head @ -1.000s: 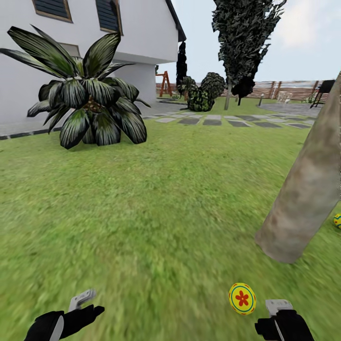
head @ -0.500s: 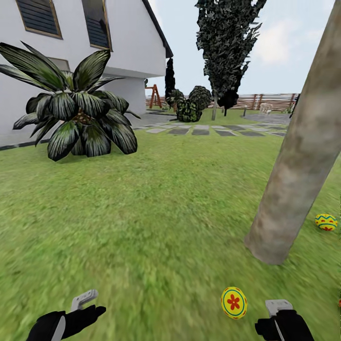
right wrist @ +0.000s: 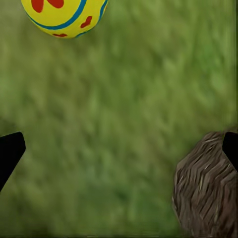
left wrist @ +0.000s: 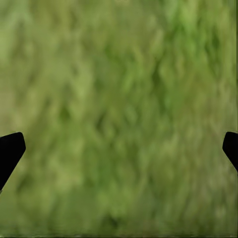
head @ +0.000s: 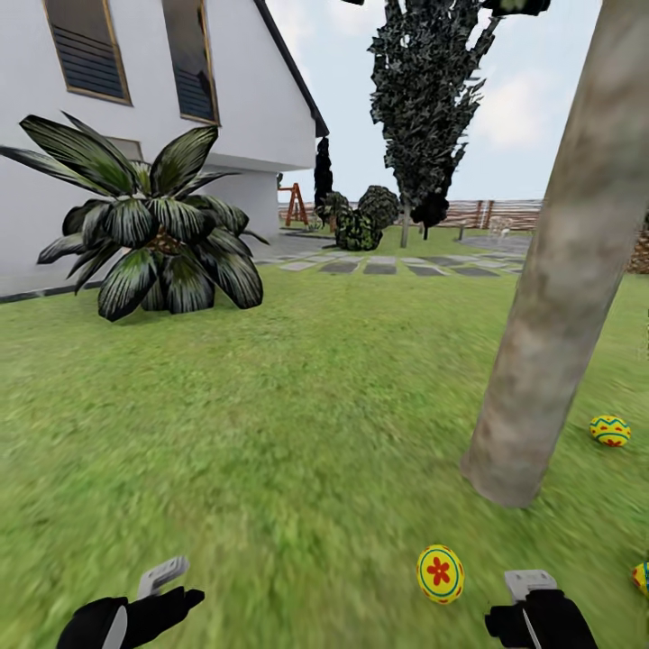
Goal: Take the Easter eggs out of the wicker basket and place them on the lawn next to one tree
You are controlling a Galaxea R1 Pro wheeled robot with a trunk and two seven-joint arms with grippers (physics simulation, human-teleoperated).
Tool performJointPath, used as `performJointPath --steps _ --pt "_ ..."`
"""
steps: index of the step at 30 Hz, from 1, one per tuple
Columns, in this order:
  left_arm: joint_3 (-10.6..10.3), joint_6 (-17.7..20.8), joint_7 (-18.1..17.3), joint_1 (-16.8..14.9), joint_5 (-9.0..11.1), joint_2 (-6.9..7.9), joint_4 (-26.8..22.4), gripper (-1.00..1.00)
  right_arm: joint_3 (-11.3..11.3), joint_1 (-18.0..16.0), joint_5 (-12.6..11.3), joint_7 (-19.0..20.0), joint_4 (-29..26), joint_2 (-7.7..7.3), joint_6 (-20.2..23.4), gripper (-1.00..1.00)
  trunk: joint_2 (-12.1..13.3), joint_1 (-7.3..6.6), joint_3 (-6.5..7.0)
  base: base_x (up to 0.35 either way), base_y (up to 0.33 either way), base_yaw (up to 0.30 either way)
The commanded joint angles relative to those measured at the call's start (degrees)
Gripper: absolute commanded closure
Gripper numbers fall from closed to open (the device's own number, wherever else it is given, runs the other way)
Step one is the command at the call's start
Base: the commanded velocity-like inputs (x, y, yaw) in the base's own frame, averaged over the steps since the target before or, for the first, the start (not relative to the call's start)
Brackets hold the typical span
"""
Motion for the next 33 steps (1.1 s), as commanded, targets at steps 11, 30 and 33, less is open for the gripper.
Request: performJointPath --steps 11,30,33 --pt "0.1 0.4 -0.1 0.0 0.3 -0.23 0.1 -1.0 -0.1 0.0 0.6 0.5 -0.1 -0.01 0.2 -1.0 1.7 -1.11 2.22 -0.328 0.0 0.0" --pt "0.1 0.3 -0.1 0.0 0.3 -0.37 0.1 -1.0 -0.1 0.0 0.6 0.5 -0.1 0.04 0.3 -1.0 9.3 -5.28 5.63 -0.06 0.0 -0.182" --pt "0.1 0.3 -0.1 0.0 0.3 -0.37 0.1 -1.0 -0.1 0.0 0.6 0.5 -0.1 0.0 0.3 -1.0 10.5 -5.94 6.17 0.0 0.0 -0.29"
